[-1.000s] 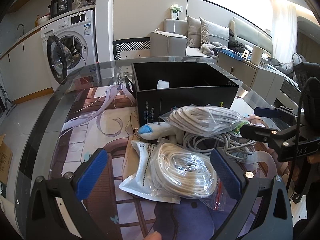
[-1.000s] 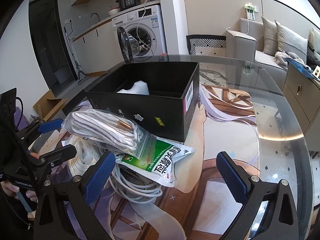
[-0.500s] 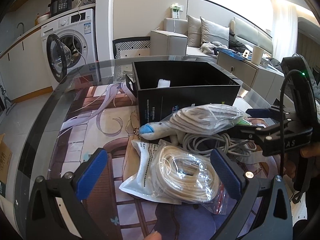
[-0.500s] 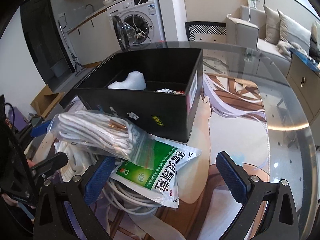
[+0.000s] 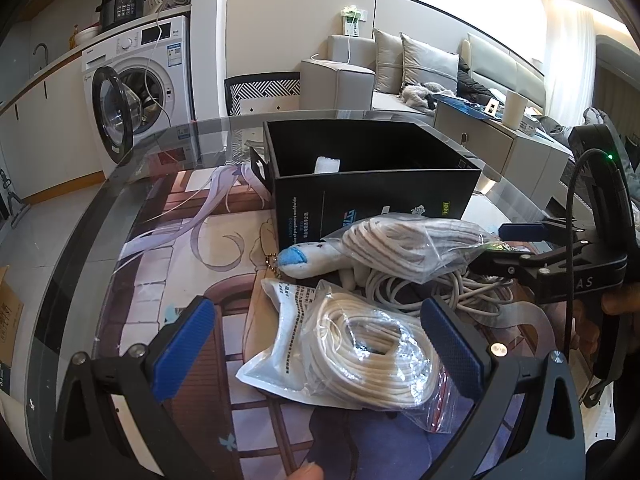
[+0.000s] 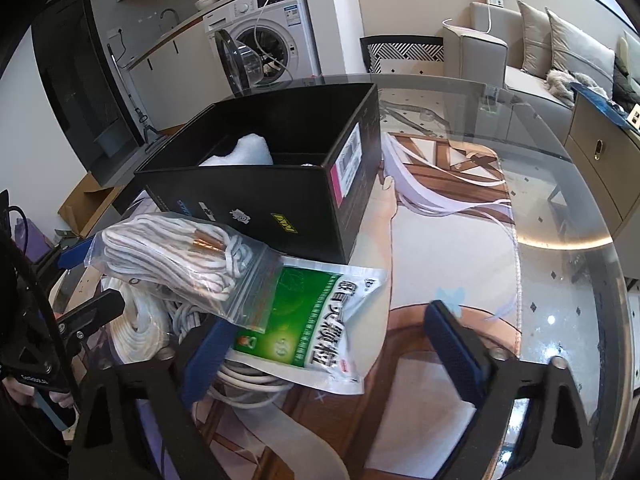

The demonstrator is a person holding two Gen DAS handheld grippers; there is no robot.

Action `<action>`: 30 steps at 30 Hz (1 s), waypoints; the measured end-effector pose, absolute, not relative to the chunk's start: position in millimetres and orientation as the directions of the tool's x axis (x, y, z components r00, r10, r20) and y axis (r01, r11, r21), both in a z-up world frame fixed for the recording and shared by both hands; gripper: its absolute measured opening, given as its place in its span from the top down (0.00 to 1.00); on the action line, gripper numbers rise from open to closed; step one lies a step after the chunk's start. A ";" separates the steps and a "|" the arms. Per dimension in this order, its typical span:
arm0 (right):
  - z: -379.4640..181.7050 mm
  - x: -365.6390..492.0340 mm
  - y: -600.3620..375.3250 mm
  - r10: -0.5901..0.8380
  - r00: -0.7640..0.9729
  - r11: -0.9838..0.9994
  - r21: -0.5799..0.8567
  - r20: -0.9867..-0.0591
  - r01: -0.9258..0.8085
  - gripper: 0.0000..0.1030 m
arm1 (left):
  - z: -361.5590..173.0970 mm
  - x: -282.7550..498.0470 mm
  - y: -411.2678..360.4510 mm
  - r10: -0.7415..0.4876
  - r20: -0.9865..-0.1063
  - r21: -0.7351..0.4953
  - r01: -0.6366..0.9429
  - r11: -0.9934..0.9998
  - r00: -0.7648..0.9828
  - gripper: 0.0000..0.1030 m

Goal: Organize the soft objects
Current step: 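Grasp the green printed sachet with the right gripper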

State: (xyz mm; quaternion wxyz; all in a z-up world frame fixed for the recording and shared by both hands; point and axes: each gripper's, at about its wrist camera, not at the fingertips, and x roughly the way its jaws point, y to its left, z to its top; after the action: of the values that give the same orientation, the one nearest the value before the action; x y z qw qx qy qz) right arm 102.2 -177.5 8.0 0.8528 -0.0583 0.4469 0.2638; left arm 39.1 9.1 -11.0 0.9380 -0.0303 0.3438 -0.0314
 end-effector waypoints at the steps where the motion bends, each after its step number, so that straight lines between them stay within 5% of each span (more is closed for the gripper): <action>1: 7.9 102.3 -177.1 0.400 0.460 0.852 0.137 -0.792 -0.505 0.16 | -11.1 39.0 9.1 -0.079 -0.643 -0.077 0.038 0.996 0.761 0.00; 7: 6.6 102.6 -175.9 0.417 0.445 0.843 0.154 -0.792 -0.515 0.23 | -11.0 38.5 8.8 -0.079 -0.645 -0.079 0.037 0.996 0.760 0.00; 14: 7.7 97.8 -175.9 0.443 0.435 0.824 0.165 -0.784 -0.542 0.45 | -10.6 37.9 8.5 -0.079 -0.646 -0.079 0.037 0.996 0.760 0.00; 30: 18.3 84.3 -204.8 0.445 0.518 0.845 0.152 -0.730 -0.513 0.50 | -9.2 36.9 7.5 -0.082 -0.644 -0.080 0.040 0.996 0.760 0.00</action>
State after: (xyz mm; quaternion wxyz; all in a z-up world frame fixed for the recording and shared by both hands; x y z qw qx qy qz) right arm 84.3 -204.8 18.3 0.8702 -0.0414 0.4066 0.2751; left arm 36.9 7.5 -9.2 0.9377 -0.0309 0.3446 -0.0326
